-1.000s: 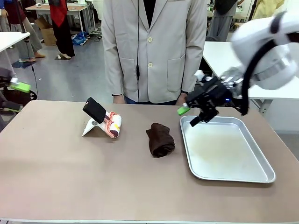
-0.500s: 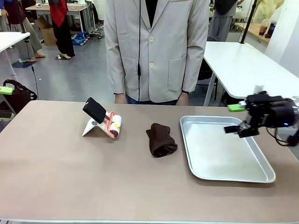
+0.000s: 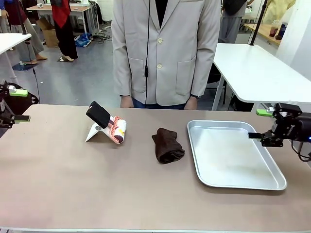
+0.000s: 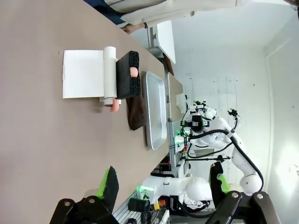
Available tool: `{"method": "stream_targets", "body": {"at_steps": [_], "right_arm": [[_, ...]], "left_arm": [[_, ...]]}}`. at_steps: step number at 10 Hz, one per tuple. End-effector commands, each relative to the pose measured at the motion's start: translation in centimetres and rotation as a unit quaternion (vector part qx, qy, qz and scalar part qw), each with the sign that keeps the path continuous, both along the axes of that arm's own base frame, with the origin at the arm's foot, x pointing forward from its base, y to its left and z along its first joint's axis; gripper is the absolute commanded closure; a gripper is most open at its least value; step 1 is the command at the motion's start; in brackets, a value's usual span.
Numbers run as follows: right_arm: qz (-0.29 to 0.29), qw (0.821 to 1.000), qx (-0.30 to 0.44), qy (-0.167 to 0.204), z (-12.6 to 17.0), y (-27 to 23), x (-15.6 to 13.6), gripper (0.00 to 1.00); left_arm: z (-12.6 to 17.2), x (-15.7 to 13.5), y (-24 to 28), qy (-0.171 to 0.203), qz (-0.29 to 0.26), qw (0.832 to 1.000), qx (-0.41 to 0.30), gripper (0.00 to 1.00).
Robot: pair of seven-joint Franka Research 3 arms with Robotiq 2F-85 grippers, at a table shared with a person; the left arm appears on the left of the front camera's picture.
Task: Clean the surface of the table.
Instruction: Return the Lint Roller and towel to their original positions.
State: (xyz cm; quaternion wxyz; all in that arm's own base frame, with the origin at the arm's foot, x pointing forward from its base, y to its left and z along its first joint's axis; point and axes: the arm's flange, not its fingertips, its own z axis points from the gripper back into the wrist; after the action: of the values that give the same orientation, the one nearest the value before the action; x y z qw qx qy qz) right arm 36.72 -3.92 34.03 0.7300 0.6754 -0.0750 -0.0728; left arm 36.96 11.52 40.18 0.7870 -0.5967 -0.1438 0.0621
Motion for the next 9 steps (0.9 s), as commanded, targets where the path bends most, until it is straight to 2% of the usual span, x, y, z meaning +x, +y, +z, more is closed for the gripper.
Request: {"method": "stream_targets", "body": {"at_steps": [1, 9], "right_arm": [[0.001, 1.0, 0.011, 0.001, 0.29, -0.25, -0.2, 0.0], [0.001, 1.0, 0.011, 0.001, 0.29, -0.25, -0.2, 0.0]], "left_arm": [[0.03, -0.4, 0.23, -0.003, 0.006, 1.0, -0.003, 0.0], [0.03, -0.4, 0.23, -0.003, 0.006, 1.0, -0.003, 0.0]]}}
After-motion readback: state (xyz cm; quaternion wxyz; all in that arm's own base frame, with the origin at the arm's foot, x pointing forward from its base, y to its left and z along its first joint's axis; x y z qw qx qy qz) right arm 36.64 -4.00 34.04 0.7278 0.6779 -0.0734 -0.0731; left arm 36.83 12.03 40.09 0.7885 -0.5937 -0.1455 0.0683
